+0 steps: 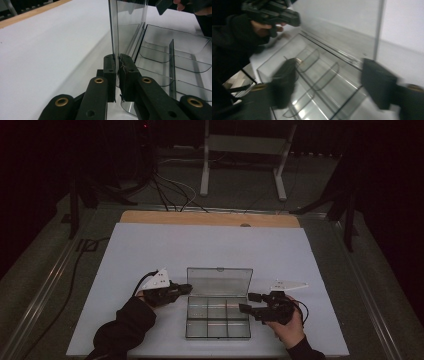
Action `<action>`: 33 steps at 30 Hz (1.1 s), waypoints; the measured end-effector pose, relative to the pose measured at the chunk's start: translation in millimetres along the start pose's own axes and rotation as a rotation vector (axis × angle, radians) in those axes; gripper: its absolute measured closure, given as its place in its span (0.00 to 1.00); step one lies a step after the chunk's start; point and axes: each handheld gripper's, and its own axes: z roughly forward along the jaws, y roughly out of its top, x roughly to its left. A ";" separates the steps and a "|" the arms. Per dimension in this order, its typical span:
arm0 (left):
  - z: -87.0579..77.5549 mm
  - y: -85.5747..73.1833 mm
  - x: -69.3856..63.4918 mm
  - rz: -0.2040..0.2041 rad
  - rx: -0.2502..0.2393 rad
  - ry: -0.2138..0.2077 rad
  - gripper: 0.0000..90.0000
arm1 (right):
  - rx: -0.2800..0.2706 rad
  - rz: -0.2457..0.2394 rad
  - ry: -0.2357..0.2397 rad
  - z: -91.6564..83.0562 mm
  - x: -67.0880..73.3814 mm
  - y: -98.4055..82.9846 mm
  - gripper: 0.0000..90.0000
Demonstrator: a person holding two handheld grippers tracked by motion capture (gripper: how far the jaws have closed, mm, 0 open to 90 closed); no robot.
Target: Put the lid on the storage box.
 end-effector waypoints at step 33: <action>-6.3 -4.7 -13.3 0.290 -0.008 0.011 0.94 | 0.021 0.080 -0.053 -5.7 -12.1 2.6 1.00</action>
